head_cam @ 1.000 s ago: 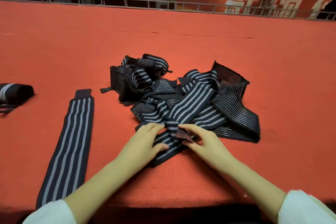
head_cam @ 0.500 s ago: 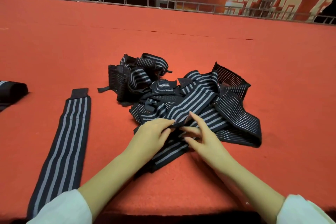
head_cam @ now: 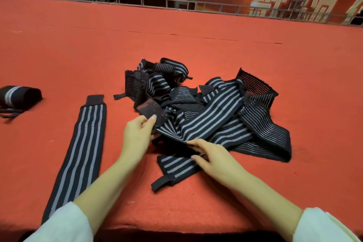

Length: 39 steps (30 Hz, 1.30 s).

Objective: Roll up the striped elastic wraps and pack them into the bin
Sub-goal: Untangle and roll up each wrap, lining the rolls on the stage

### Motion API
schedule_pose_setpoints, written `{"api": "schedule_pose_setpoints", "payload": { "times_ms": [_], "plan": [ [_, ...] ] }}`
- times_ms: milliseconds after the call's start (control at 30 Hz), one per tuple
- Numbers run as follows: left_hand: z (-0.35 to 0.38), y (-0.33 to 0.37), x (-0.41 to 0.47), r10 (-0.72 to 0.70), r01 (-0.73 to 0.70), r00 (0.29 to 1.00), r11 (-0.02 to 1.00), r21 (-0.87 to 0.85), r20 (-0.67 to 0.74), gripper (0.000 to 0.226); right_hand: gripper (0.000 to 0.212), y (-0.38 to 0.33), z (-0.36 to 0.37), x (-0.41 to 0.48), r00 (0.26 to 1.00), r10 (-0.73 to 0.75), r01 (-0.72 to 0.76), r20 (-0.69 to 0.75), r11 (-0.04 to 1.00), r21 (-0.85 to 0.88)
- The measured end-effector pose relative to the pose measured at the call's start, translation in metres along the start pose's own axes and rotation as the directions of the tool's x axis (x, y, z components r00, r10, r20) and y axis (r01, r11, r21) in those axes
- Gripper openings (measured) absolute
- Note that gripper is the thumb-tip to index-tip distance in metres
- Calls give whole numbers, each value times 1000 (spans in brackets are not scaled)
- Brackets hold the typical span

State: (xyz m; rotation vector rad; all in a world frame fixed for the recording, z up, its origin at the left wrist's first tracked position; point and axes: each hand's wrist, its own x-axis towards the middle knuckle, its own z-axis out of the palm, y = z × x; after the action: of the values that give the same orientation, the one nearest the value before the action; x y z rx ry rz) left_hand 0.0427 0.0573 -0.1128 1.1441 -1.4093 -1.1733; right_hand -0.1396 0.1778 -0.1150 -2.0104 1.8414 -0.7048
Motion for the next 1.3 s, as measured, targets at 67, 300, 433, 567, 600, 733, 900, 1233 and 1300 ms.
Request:
{"api": "schedule_pose_setpoints", "payload": {
  "times_ms": [67, 300, 433, 567, 600, 733, 900, 1233, 1300],
  "plan": [
    [-4, -1, -3, 14, -14, 1000, 1000, -9, -9, 56, 45, 0, -1, 4, 999, 32, -31, 5, 994, -102],
    [-43, 39, 12, 158, -171, 976, 981, -86, -147, 16, 78, 27, -44, 25, 954, 251, -252, -161, 968, 16],
    [-75, 62, 15, 208, -238, 948, 966, -99, -242, 15, 70, 29, -49, 36, 940, 270, -282, -208, 959, -30],
    [-82, 69, 6, 219, -245, 951, 965, -98, -220, 18, 49, 0, -41, 42, 954, 87, -66, -287, 994, 81],
    [-78, 70, 3, 210, -234, 957, 966, -107, -199, 16, 49, -16, -39, 43, 959, 23, 23, -282, 987, 159],
    [-47, 81, -13, 217, -235, 969, 958, -163, -121, 15, 68, -72, -28, 50, 972, -154, 214, -180, 897, 388],
    [-11, 107, -31, 334, -324, 942, 932, -162, 39, 11, 69, -86, -31, 65, 938, -179, 299, -297, 850, 434],
    [-17, 161, -16, 513, -521, 853, 848, 96, 96, 31, 18, -122, -99, 62, 873, -141, 369, -468, 818, 441],
    [-22, 185, -23, 577, -587, 808, 806, 76, 118, 17, 14, -138, -115, 57, 864, -148, 391, -481, 801, 455]
  ]
}}
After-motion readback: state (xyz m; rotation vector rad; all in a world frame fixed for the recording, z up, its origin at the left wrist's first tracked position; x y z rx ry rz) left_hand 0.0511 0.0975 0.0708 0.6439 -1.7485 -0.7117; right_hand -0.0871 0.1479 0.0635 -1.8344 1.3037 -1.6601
